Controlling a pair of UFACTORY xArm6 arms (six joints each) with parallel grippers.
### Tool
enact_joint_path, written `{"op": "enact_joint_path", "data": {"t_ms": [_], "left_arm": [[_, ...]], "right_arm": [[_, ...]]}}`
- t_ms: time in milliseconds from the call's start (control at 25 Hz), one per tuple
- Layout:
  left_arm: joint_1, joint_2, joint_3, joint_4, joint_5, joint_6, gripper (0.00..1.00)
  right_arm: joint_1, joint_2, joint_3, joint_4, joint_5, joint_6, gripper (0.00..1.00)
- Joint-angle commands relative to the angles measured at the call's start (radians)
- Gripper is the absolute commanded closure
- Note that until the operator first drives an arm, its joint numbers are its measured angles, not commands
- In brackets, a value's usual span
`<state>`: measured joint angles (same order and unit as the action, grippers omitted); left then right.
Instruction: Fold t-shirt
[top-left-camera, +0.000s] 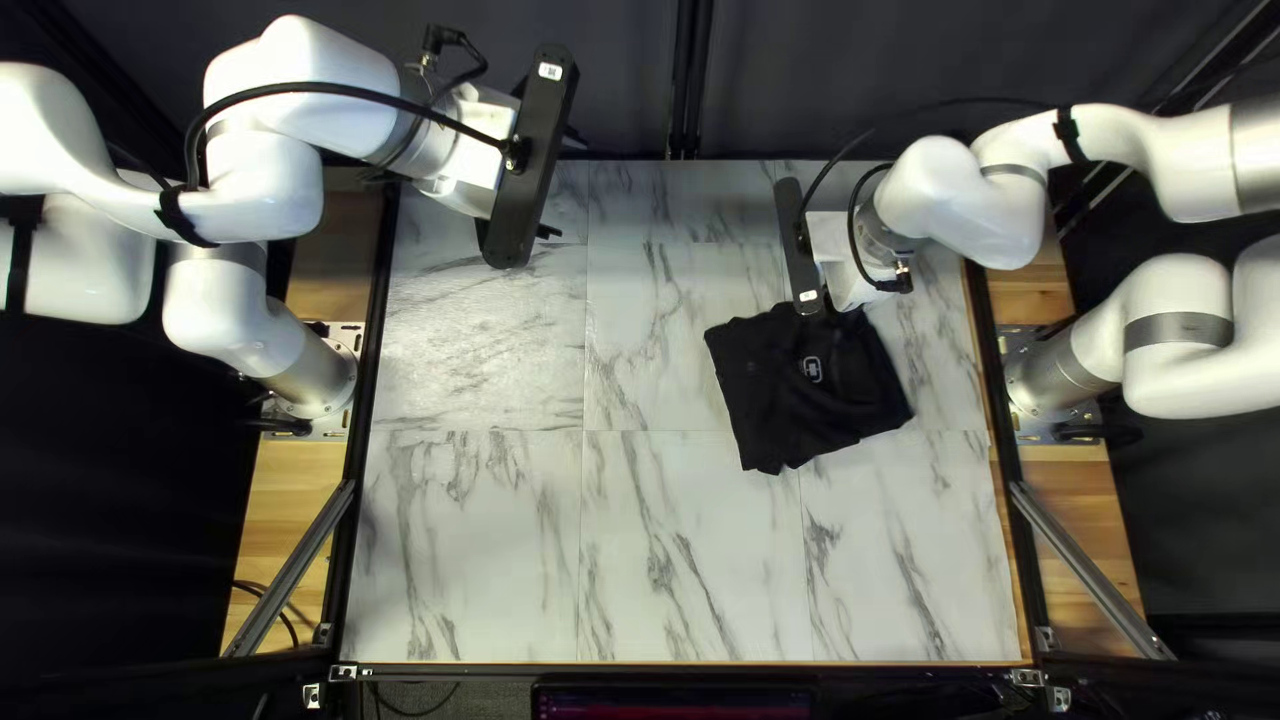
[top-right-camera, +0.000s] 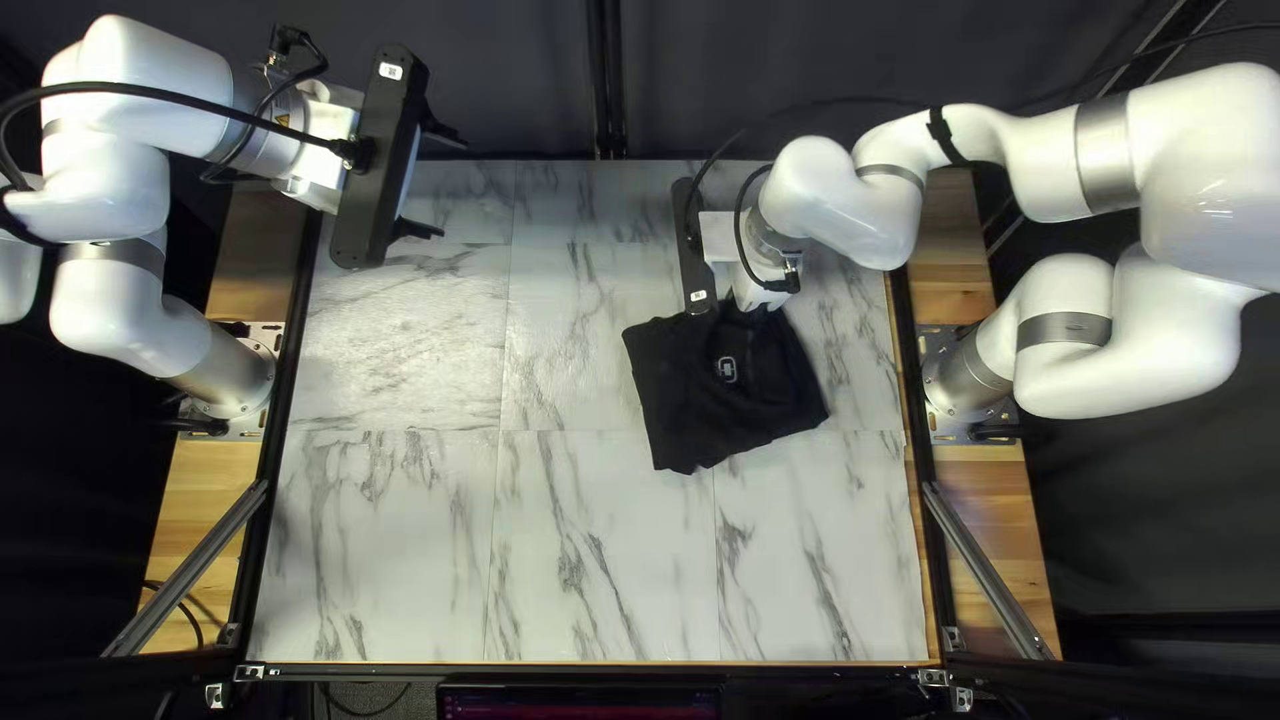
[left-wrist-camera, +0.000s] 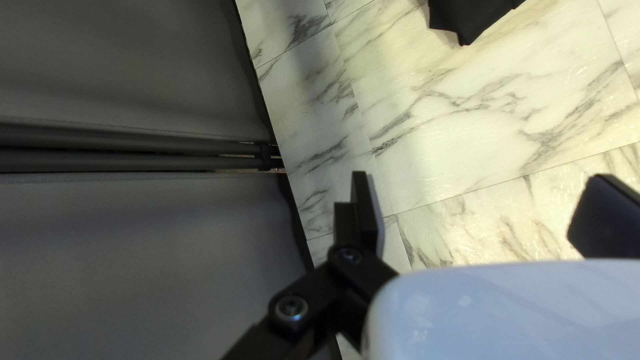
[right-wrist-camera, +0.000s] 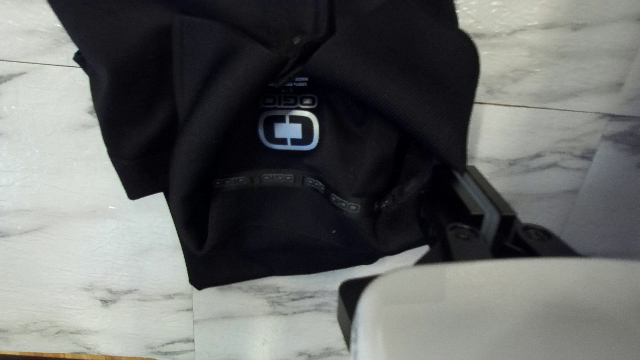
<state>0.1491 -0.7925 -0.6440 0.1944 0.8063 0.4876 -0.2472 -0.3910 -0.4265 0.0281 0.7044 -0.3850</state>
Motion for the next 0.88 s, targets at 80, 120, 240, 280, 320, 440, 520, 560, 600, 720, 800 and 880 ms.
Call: {"op": "enact_joint_path", "data": {"t_ms": [80, 120, 240, 280, 320, 440, 520, 560, 600, 720, 800, 880], "left_arm": [[0.0, 0.0, 0.0, 0.0, 0.0, 0.0, 0.0], [0.0, 0.0, 0.0, 0.0, 0.0, 0.0, 0.0], [0.0, 0.0, 0.0, 0.0, 0.0, 0.0, 0.0], [0.0, 0.0, 0.0, 0.0, 0.0, 0.0, 0.0], [0.0, 0.0, 0.0, 0.0, 0.0, 0.0, 0.0], [0.0, 0.0, 0.0, 0.0, 0.0, 0.0, 0.0], [0.0, 0.0, 0.0, 0.0, 0.0, 0.0, 0.0], [0.0, 0.0, 0.0, 0.0, 0.0, 0.0, 0.0], [0.0, 0.0, 0.0, 0.0, 0.0, 0.0, 0.0], [0.0, 0.0, 0.0, 0.0, 0.0, 0.0, 0.0], [0.0, 0.0, 0.0, 0.0, 0.0, 0.0, 0.0], [0.0, 0.0, 0.0, 0.0, 0.0, 0.0, 0.0]], "right_arm": [[-0.041, 0.043, 0.03, 0.019, -0.059, -0.049, 1.0], [-0.04, 0.044, 0.034, 0.028, -0.068, -0.054, 1.0], [-0.022, 0.0, 0.055, 0.034, -0.065, -0.03, 0.0], [-0.01, -0.023, 0.062, 0.029, -0.057, -0.01, 0.0], [0.014, -0.061, 0.073, 0.017, -0.042, 0.032, 0.0], [0.07, -0.124, 0.095, -0.014, -0.019, 0.125, 0.0], [0.119, -0.156, 0.117, -0.028, -0.016, 0.191, 0.0], [0.145, -0.152, 0.118, -0.034, -0.024, 0.222, 0.0], [0.188, -0.142, 0.122, -0.043, -0.04, 0.272, 0.0], [0.237, -0.117, 0.136, -0.054, -0.087, 0.328, 0.0], [0.231, -0.104, 0.155, -0.042, -0.122, 0.315, 0.0], [0.218, -0.084, 0.165, -0.021, -0.154, 0.289, 0.0]]}}
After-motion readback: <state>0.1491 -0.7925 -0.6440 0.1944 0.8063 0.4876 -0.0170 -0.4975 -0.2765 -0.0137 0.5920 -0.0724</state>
